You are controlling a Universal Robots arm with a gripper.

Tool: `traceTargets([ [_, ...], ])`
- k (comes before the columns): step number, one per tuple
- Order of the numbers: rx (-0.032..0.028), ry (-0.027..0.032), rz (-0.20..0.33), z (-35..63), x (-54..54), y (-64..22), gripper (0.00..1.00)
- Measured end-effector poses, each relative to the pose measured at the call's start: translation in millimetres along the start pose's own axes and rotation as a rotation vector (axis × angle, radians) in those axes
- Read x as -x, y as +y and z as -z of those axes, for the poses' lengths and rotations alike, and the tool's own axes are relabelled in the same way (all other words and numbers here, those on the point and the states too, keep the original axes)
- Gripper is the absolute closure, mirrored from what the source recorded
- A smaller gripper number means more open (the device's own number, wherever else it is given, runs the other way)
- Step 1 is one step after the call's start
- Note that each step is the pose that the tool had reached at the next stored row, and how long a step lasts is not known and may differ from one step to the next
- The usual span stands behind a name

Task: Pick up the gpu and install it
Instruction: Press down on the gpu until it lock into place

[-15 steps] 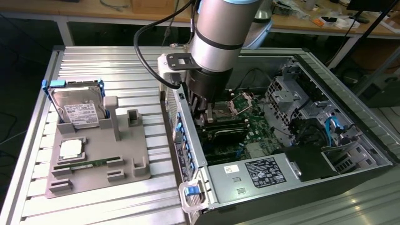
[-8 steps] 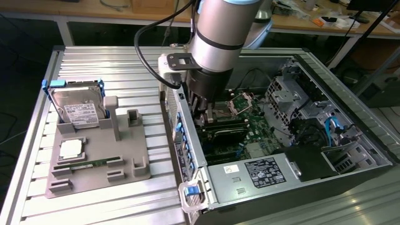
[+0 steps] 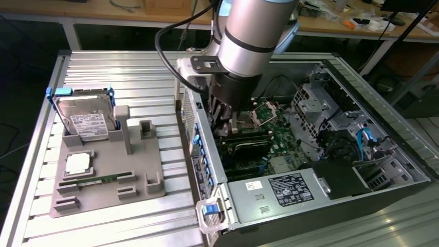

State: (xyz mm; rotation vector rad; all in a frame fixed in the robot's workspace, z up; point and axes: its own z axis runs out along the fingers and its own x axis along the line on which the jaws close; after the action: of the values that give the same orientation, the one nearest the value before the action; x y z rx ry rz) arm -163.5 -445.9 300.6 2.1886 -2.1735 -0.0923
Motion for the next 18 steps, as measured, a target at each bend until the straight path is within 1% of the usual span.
traceTargets([
  [2, 0.0110, 0.0041, 0.000, 2.1, 0.1, -2.1, 0.89],
  [5, 0.0203, 0.0149, -0.001, 5.8, 0.3, -3.9, 0.89],
  [7, 0.0262, 0.0204, -0.002, 8.2, 0.4, -5.2, 0.89],
  [9, 0.0304, 0.0237, -0.002, 9.6, 0.4, -6.1, 0.89],
  [11, 0.0320, 0.0250, -0.002, 9.7, 0.4, -6.6, 0.89],
  [12, 0.0338, 0.0253, -0.002, 9.9, 0.3, -8.0, 0.89],
  [15, 0.0493, 0.0248, -0.002, 10.2, -1.1, -13.8, 0.89],
  [18, 0.0625, 0.0233, -0.002, 10.6, -3.0, -18.7, 0.89],
])
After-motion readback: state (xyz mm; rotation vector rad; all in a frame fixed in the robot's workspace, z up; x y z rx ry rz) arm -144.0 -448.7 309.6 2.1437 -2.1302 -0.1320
